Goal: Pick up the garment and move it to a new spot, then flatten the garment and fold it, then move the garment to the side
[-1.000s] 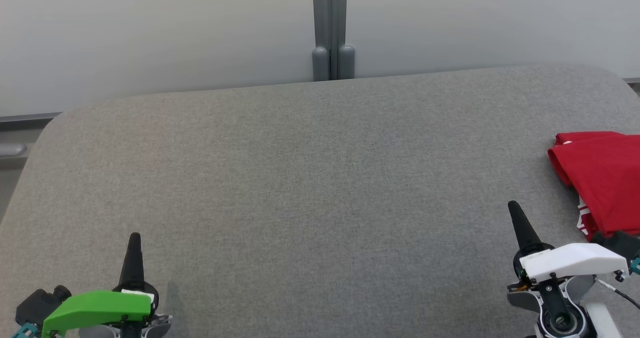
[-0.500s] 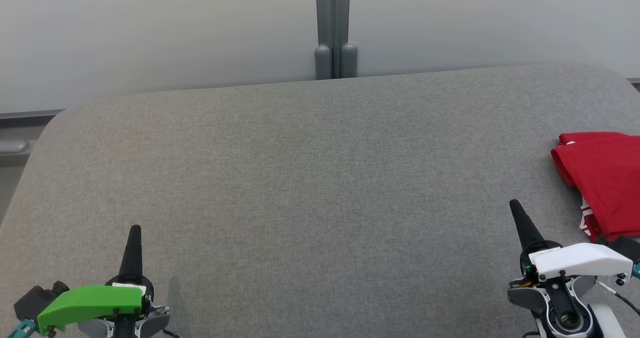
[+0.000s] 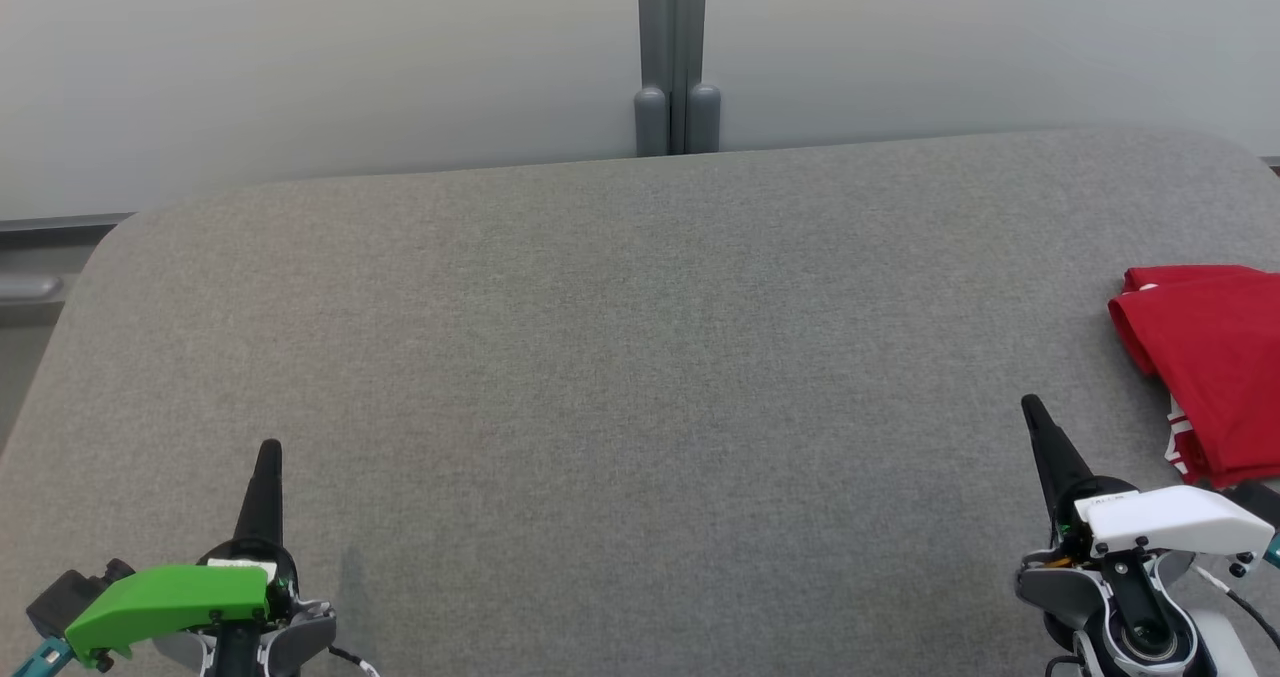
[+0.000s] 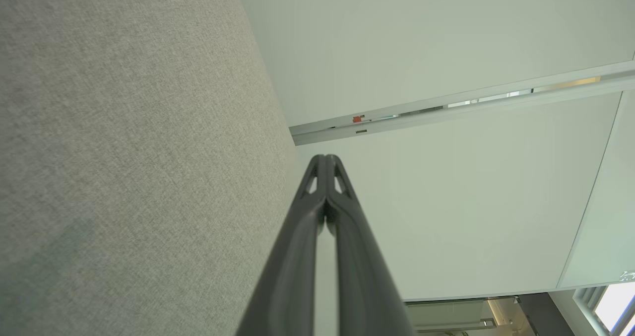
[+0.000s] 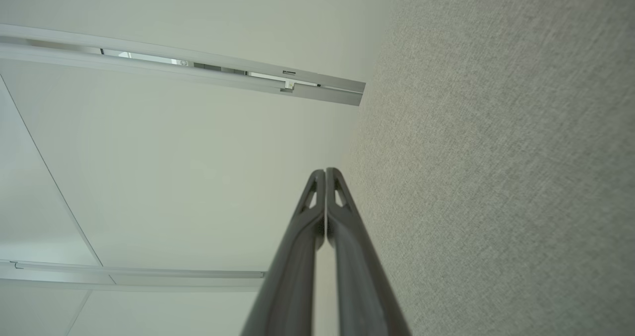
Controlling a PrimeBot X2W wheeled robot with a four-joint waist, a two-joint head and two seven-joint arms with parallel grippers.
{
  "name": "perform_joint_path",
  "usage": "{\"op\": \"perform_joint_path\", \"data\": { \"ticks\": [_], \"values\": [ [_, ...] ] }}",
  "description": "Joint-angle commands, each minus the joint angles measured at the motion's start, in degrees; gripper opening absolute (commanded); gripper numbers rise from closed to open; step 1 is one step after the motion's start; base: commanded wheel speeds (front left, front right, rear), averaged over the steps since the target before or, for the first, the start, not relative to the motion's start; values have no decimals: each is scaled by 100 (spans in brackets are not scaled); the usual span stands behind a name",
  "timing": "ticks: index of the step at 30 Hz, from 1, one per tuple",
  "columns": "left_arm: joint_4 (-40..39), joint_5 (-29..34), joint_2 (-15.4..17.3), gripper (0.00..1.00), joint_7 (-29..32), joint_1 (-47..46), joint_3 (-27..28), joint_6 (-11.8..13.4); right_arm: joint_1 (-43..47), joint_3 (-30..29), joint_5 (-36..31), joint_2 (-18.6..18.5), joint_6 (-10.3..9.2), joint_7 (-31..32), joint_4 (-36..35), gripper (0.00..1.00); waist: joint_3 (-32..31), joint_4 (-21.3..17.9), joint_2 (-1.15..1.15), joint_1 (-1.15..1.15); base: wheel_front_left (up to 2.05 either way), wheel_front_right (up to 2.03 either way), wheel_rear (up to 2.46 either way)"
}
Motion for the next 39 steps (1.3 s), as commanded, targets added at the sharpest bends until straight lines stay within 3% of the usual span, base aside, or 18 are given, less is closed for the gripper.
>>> {"op": "perform_joint_path", "data": {
  "ticks": [1,27,39],
  "values": [
    [-49,-121,45,0,43,-124,37,-40,-104,-29,131,-13,2,16,-53,0,2,4,0,0,0,0,0],
    [-90,-1143,50,0,312,-216,77,-50,-108,-125,1257,21,1,175,-42,0,45,76,0,0,0,0,0],
    [-89,-1149,50,0,328,-207,76,-51,-107,-127,1284,20,1,175,-41,0,47,80,0,0,0,0,0]
  ]
}}
